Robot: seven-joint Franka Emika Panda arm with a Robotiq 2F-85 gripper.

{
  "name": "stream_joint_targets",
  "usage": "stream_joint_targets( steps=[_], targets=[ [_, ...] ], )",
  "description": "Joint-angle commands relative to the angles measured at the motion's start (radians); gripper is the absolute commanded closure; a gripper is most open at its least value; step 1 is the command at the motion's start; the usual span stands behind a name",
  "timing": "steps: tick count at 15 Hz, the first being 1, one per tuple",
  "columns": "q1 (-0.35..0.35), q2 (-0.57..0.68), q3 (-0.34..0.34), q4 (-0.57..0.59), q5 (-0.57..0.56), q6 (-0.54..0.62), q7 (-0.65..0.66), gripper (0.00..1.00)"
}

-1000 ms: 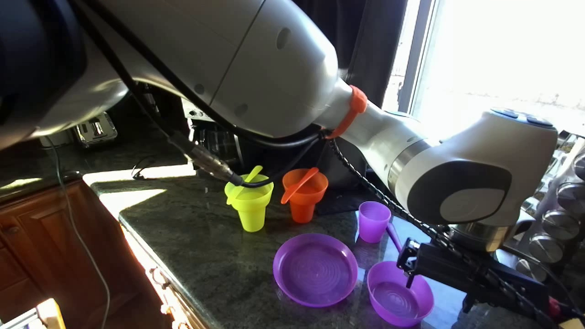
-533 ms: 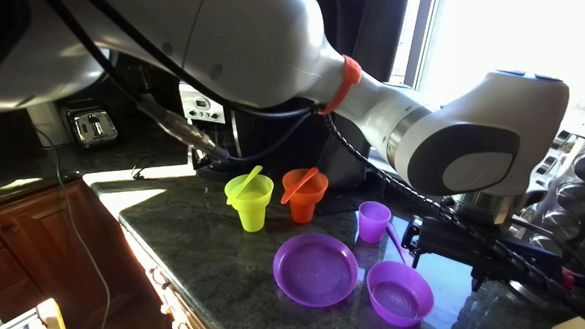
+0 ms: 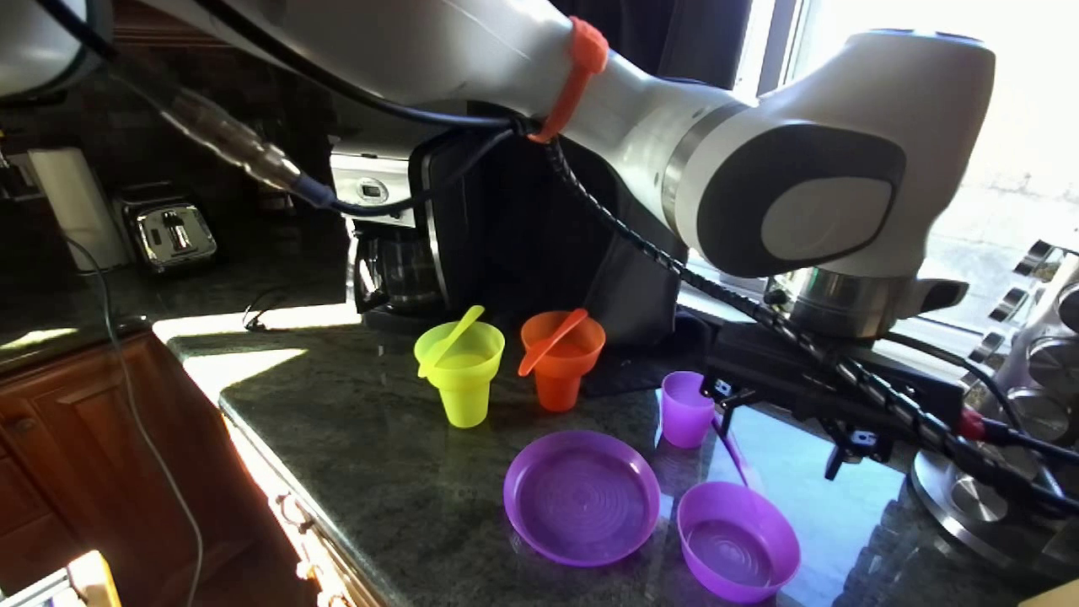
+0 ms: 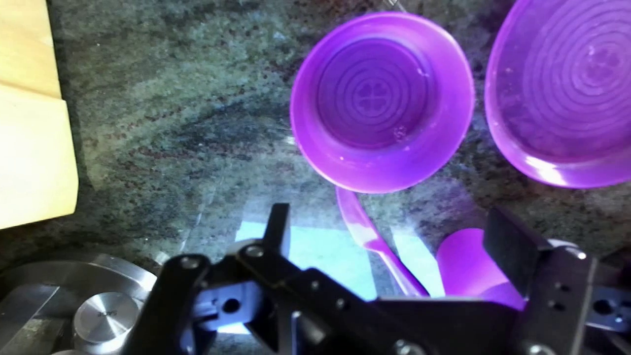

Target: Unstack the purple items.

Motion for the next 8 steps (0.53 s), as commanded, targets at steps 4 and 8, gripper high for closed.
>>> stream_joint_targets(
  steps=[4, 8],
  targets=[
    [0.056, -0.176, -0.009, -0.195, -0.02, 0.0, 0.043, 0.0],
    [0.076, -0.243, -0.019, -0.262, -0.021, 0.004, 0.061, 0.0]
  ],
)
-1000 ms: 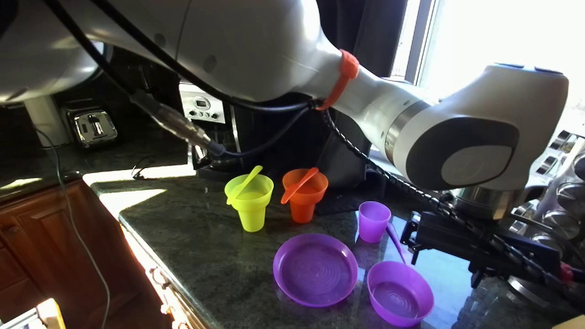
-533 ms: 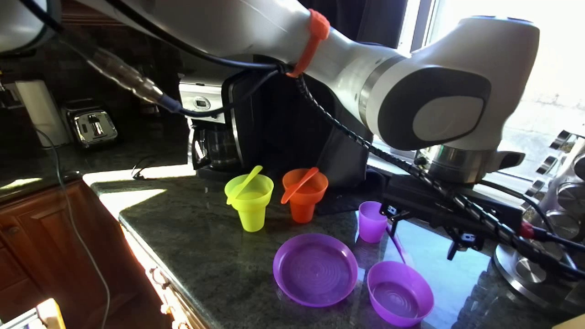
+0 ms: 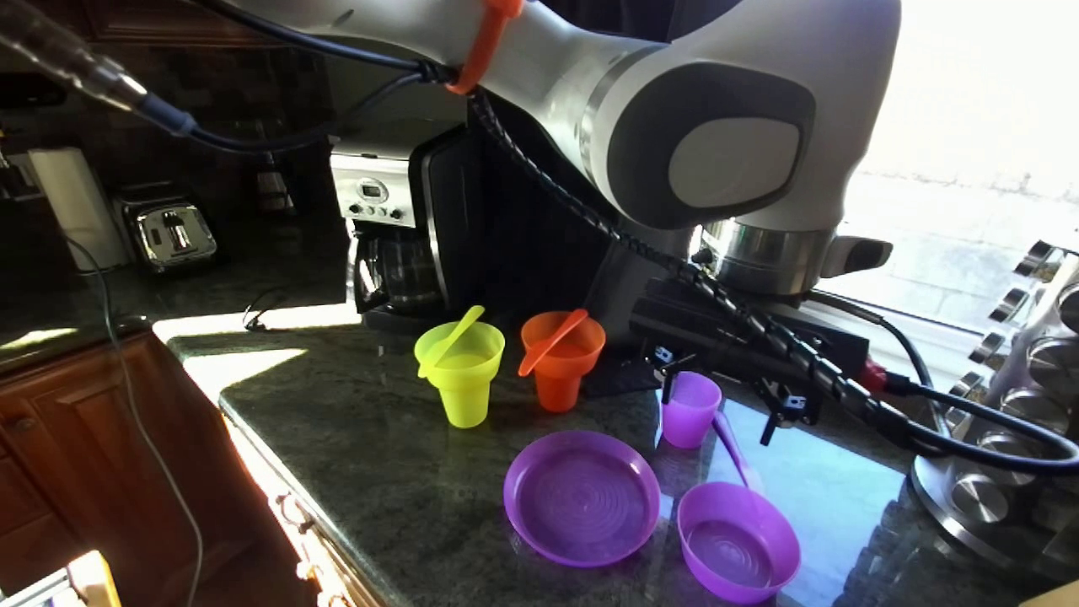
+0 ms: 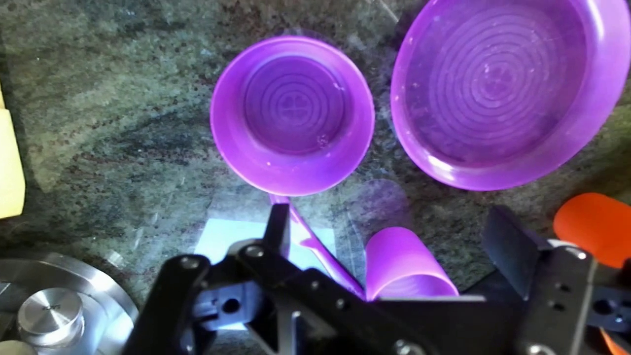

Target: Unstack the purple items.

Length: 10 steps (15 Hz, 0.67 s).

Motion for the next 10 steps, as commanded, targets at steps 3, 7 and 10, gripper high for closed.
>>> stream_joint_targets(
  steps=[3, 7, 10],
  targets=[
    [0.035, -0.12, -0.028, -0.128, -0.027, 0.008, 0.054, 0.0],
    [0.046, -0.163, -0.04, -0.162, -0.038, 0.009, 0.077, 0.0],
    [0.048, -0.132, -0.046, -0.116, -0.016, -0.003, 0.054, 0.0]
  ],
)
